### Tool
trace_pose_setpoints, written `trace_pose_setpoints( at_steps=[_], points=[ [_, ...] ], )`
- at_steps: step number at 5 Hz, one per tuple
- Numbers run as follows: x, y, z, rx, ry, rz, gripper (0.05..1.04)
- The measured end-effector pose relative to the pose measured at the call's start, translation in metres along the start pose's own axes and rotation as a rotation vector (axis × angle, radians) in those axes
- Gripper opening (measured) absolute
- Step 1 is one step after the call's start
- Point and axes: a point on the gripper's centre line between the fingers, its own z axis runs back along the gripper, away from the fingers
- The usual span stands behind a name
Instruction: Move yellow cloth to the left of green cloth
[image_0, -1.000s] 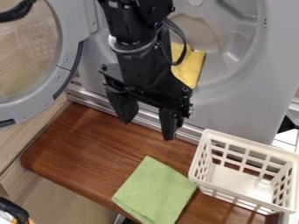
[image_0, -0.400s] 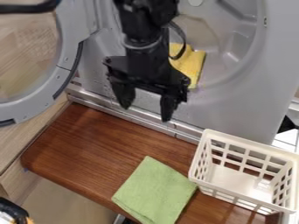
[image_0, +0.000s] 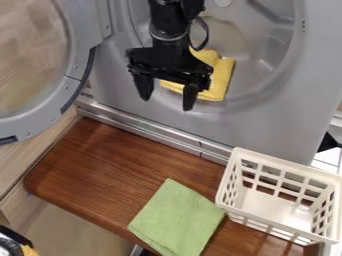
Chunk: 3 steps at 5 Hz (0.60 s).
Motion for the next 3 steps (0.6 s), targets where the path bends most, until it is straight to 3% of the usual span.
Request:
trace_pose_setpoints(
  at_steps=[1, 3],
  points=[
    [0.037, 0.002, -0.009, 0.054, -0.025, -0.022, 0.999],
    [0.071, -0.002, -0.021, 0.075, -0.041, -0.066, 0.999]
  ],
)
